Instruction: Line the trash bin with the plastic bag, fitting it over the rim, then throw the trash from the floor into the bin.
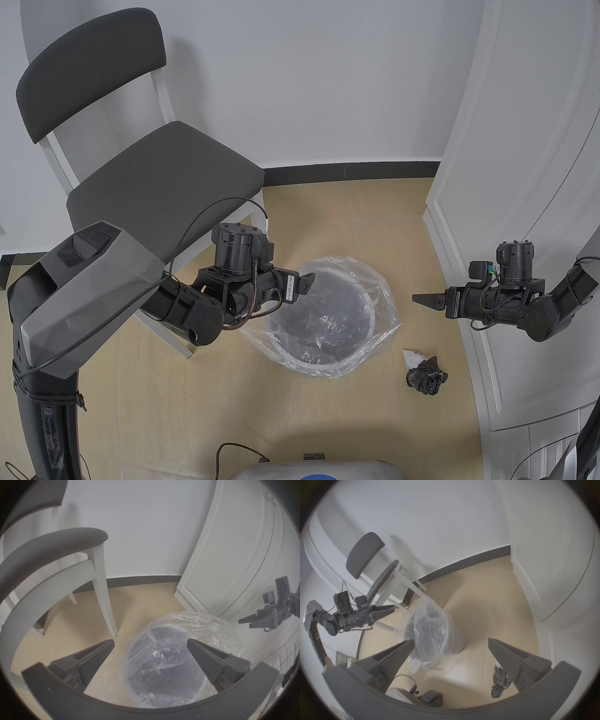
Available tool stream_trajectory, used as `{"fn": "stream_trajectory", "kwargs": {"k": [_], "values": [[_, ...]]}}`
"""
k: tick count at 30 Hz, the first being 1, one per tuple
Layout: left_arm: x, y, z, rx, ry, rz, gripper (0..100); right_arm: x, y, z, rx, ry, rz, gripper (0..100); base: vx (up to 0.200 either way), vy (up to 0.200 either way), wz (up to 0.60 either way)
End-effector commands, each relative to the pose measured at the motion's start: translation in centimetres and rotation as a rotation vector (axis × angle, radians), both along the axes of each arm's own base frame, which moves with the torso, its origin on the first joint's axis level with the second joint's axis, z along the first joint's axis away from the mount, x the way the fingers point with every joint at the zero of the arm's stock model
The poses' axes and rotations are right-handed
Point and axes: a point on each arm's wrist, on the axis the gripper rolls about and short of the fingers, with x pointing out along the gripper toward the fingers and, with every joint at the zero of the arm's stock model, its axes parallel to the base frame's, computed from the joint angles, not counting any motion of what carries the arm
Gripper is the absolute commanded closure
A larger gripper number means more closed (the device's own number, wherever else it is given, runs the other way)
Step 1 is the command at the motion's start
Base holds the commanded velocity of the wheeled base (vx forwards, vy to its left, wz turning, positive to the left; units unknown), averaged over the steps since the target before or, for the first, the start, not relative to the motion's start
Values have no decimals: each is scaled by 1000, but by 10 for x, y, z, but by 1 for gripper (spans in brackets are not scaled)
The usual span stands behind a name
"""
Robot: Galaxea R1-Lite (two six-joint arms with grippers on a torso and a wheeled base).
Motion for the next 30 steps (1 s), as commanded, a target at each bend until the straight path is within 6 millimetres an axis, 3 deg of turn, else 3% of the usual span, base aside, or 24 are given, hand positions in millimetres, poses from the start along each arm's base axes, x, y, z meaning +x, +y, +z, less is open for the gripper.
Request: {"fn": "stream_trajectory", "kwargs": {"k": [1,11,14,22,30], "values": [[3,-1,-1,-3,29,32,0,4,14,9,6,-23,-46,0,0,0,0],[-2,3,2,26,73,115,0,7,38,32,-10,-115,-7,0,0,0,0],[-3,6,-2,-11,105,142,0,12,50,39,-112,-204,74,0,0,0,0],[-14,23,-19,-21,157,209,0,42,60,24,-391,-308,226,0,0,0,0],[-21,37,-29,-50,126,233,0,53,77,13,-406,-292,282,0,0,0,0]]}}
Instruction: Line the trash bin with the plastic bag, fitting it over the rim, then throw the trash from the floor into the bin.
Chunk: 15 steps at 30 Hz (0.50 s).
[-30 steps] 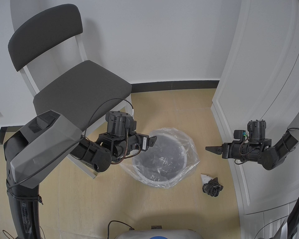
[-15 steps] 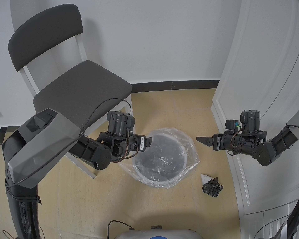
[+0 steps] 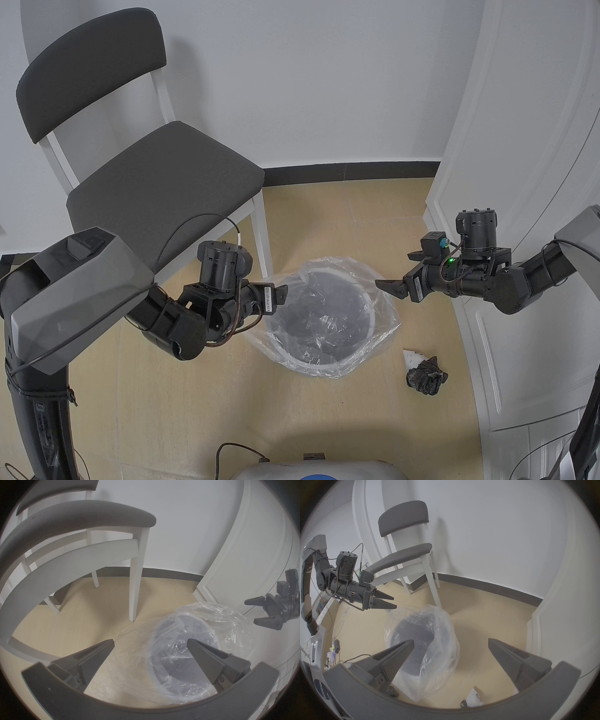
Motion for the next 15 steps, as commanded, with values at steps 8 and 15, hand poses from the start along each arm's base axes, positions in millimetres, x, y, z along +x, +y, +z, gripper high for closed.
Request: {"fn": "stream_trajectory", "kwargs": {"k": [8,15], "values": [[-8,22,-15,-14,23,45,0,11,28,-29,0,59,45,0,0,0,0],[-11,28,-16,-50,32,67,0,7,47,-37,23,96,70,0,0,0,0]]}}
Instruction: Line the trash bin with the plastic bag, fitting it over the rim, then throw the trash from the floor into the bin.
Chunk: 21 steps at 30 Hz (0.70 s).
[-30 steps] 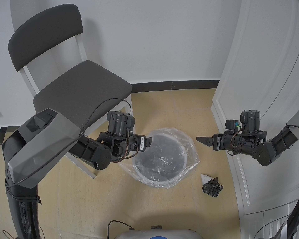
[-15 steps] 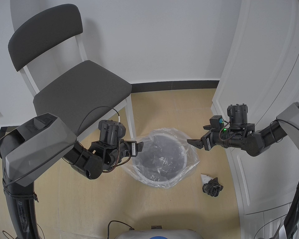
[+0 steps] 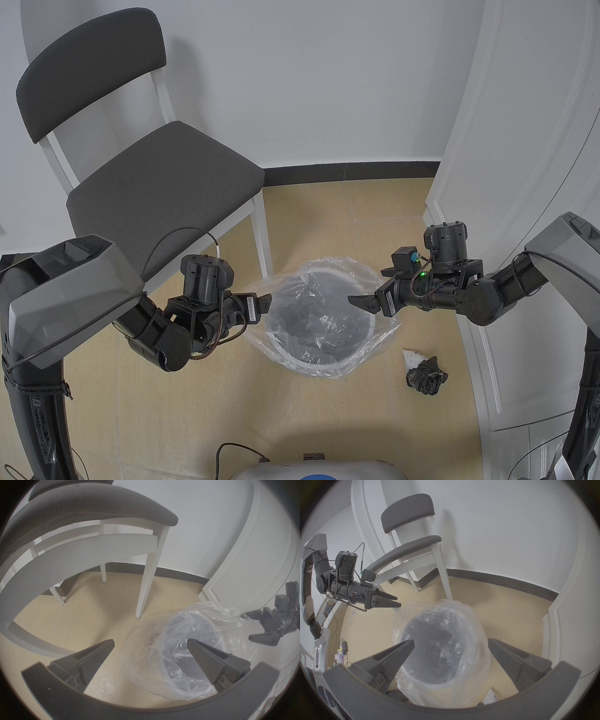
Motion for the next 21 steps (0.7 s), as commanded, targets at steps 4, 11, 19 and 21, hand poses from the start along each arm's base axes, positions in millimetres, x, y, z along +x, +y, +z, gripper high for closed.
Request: {"fn": "stream_trajectory", "kwargs": {"k": [4,11,19,21], "values": [[-3,2,1,-23,-30,5,0,7,10,-19,-12,31,0,0,0,0,0],[-3,1,0,-25,-31,1,0,15,9,-26,-8,40,-27,100,0,0,0],[-1,-2,0,-26,-37,-1,0,17,5,-26,50,59,-71,100,0,0,0],[-1,-2,-1,-26,-37,-1,0,19,2,-27,58,58,-81,100,0,0,0]]}}
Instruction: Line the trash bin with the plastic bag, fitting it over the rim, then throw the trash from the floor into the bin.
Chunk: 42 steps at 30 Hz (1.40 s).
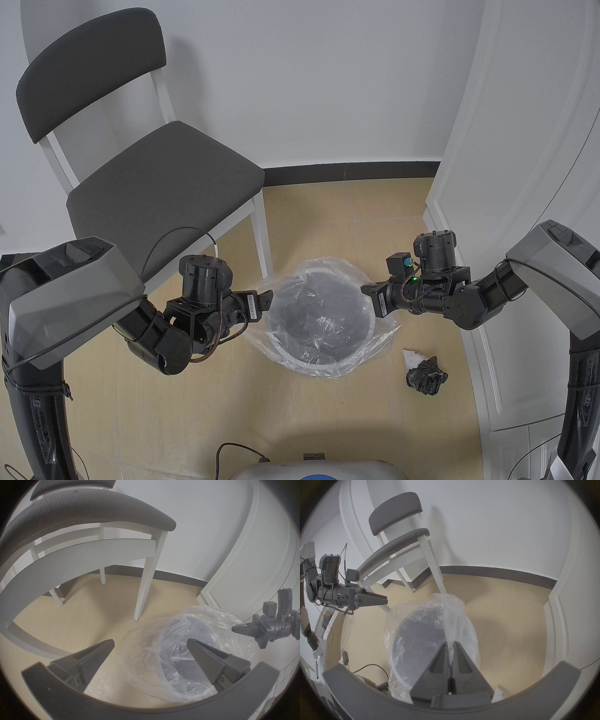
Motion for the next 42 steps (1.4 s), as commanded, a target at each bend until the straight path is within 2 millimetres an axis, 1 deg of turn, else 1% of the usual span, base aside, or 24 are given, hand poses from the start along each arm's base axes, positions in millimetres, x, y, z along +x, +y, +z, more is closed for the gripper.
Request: {"fn": "stream_trajectory", "kwargs": {"k": [1,6,13,14,20,24,30,31,33,34,37,40,41,42], "values": [[1,0,-2,2,2,1,0,1,-3,-3,1,8,-9,100,0,0,0],[4,-2,-1,-1,-7,4,0,1,-4,-2,79,11,-47,100,0,0,0],[5,-2,0,-3,-11,4,0,0,-11,-6,96,6,-67,100,0,0,0],[6,-3,1,-5,-15,4,0,3,-14,-10,118,4,-85,100,0,0,0],[9,-2,0,-5,-19,13,0,11,-14,-17,162,-8,-148,100,0,0,0],[10,-2,-1,-6,-20,16,0,21,-13,-31,207,-59,-176,100,0,0,0],[11,-2,0,-8,-26,19,0,32,-13,-44,246,-63,-225,100,0,0,0],[11,-2,0,-8,-26,19,0,36,-12,-49,261,-64,-246,100,0,0,0],[11,-2,0,-8,-26,19,0,40,-10,-52,276,-76,-258,100,0,0,0],[12,-2,0,-8,-26,19,0,47,-9,-57,293,-92,-278,100,0,0,0],[12,-2,-1,-8,-24,19,0,56,-6,-64,326,-110,-311,100,0,0,0],[12,-2,-2,-8,-23,18,0,60,-5,-73,343,-94,-327,100,0,0,0],[12,-2,-2,-8,-23,18,0,60,-5,-73,343,-94,-327,100,0,0,0],[12,-2,-4,-5,-19,19,0,61,-5,-79,341,-85,-331,100,0,0,0]]}}
